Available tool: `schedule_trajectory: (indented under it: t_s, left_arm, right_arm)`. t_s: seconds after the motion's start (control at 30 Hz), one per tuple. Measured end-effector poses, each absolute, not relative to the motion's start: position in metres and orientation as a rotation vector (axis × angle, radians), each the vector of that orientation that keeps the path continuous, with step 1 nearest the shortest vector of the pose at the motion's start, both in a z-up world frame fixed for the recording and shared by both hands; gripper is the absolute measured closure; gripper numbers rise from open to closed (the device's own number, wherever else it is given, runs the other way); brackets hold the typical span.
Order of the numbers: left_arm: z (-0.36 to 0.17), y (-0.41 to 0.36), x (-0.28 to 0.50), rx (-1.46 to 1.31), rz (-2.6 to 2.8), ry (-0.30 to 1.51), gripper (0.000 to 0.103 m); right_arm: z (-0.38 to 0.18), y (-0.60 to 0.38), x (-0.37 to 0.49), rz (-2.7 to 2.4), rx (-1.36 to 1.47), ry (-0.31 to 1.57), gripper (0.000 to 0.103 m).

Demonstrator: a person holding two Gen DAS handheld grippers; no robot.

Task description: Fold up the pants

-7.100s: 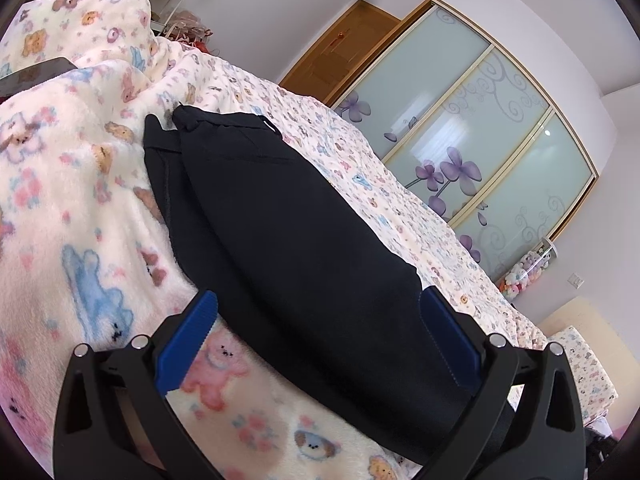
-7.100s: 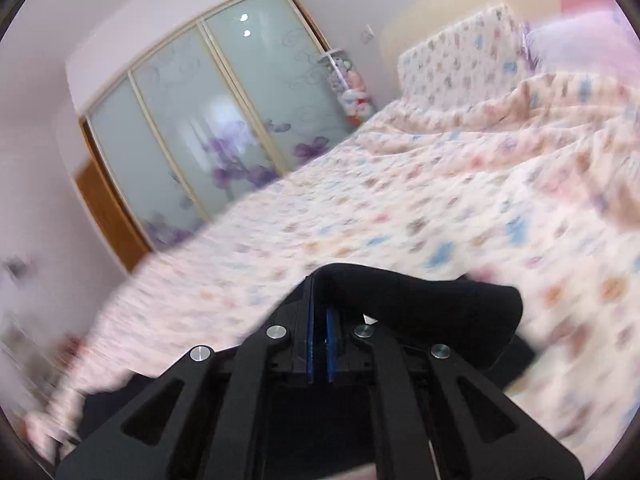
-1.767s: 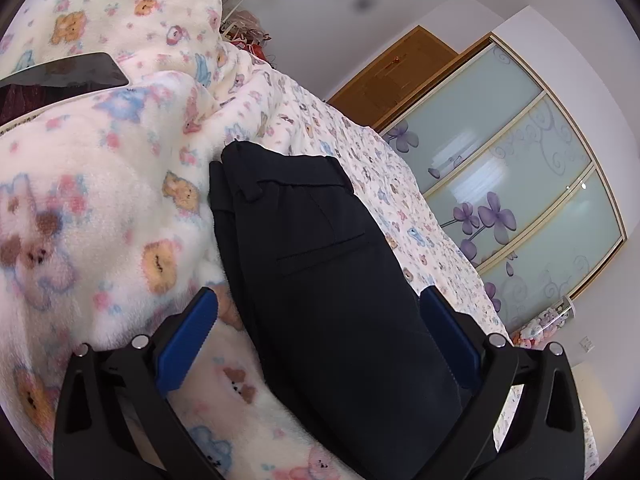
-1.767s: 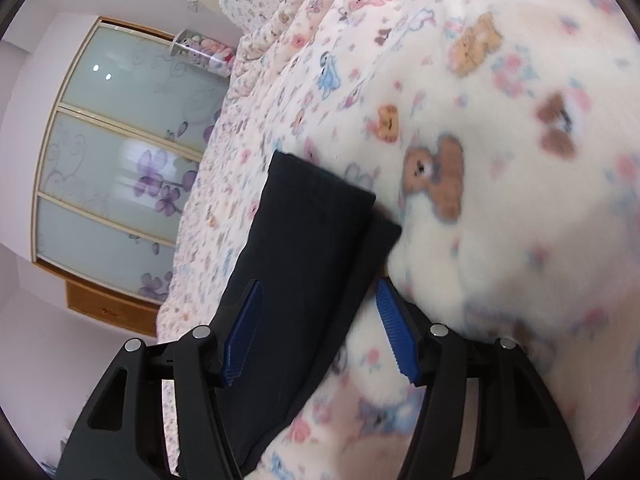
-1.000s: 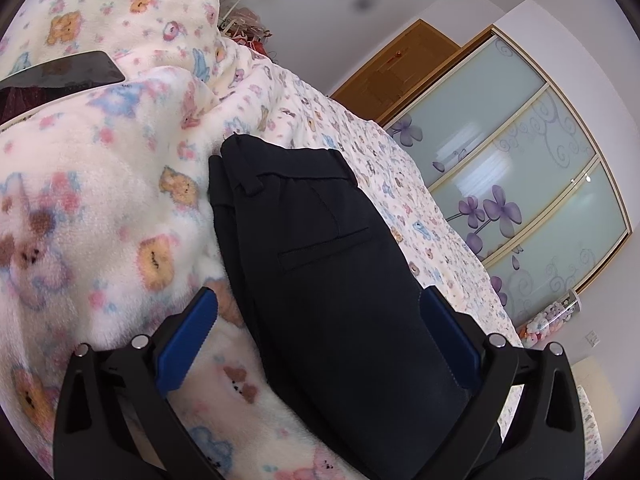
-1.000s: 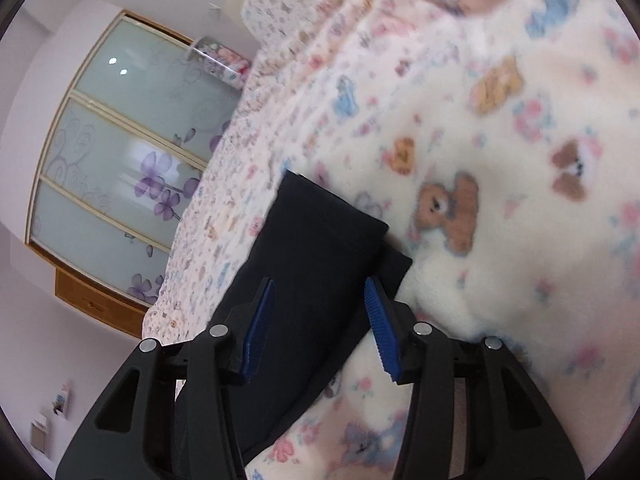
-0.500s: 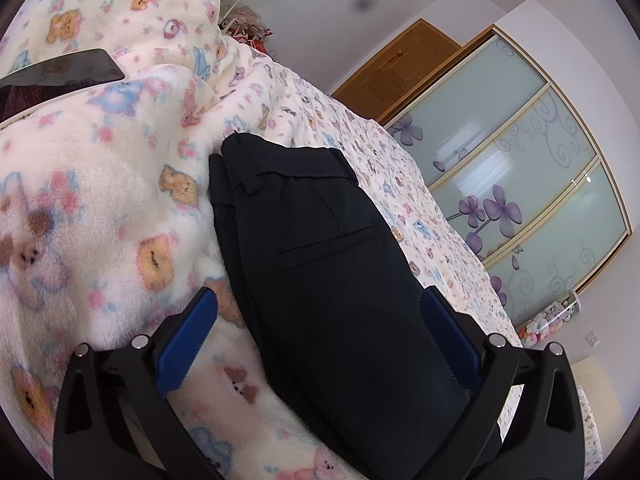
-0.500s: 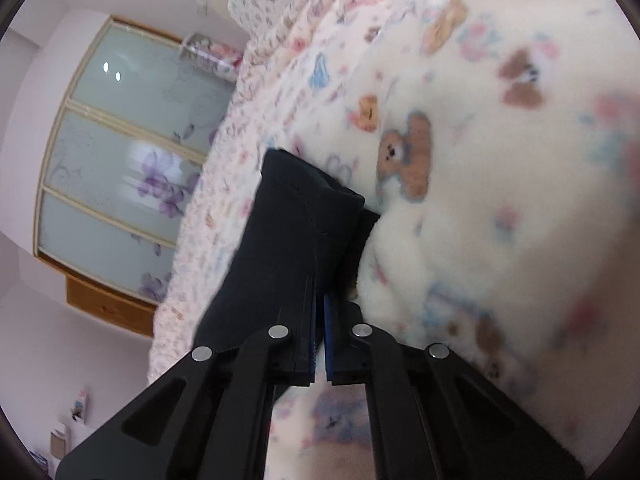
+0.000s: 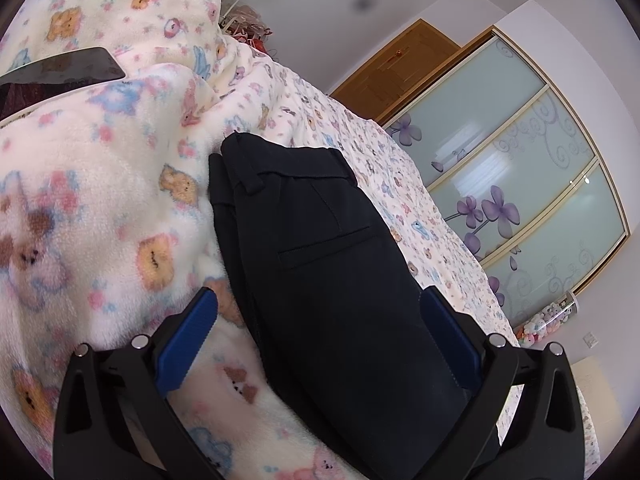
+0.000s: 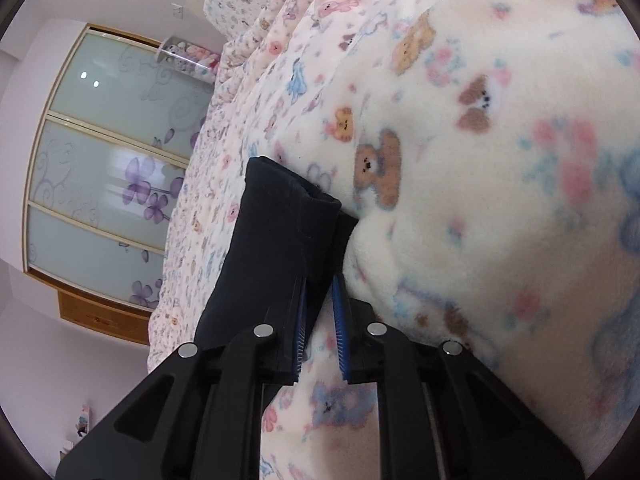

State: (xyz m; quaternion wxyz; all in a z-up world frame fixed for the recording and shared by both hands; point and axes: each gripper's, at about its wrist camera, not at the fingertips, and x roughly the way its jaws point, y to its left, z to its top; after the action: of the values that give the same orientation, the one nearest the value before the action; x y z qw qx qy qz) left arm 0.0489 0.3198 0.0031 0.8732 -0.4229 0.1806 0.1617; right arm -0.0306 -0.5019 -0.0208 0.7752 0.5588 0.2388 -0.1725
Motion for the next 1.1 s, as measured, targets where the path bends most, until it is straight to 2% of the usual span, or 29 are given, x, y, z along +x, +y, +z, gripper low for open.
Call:
schedule_trajectory:
  t_s: [0.47,0.5,0.53,0.6,0.7,0.77,0.93,1.1]
  left_arm:
    - [0.004,0.319,0.048,-0.879,0.339,0.385,0.002]
    - [0.004,0.319,0.048,-0.879,0.339,0.384,0.002]
    - [0.004,0.318,0.048,-0.879,0.339,0.385,0.002]
    - [0.004,0.318,0.047,-0.878,0.34,0.386,0.002]
    - [0.004,0.319,0.048,-0.878,0.339,0.385,0.002]
    - [0.004,0.318,0.047,-0.879,0.338,0.384,0.002]
    - [0.004,0.318,0.048,-0.879,0.339,0.385,0.002]
    - [0.004,0.318,0.048,-0.879,0.338,0.384,0.002]
  right_arm:
    - [-0.027,-0.513,-0.029,-0.36,1.278,0.508,0.086]
    - [-0.027,-0.514,-0.03,-0.347,1.29,0.495,0.072]
    - [-0.025,-0.515,-0.031,-0.321,1.303,0.471,0.05]
    - [-0.018,-0.512,-0.029,-0.246,1.294,0.419,0.026]
    - [-0.007,-0.505,-0.021,-0.306,1.204,0.469,0.027]
    - [-0.009,-0.504,-0.02,-0.325,1.211,0.458,0.031]
    - [-0.021,-0.512,-0.021,-0.362,1.237,0.478,0.05]
    - [-0.03,-0.52,-0.02,-0.34,1.305,0.451,0.05]
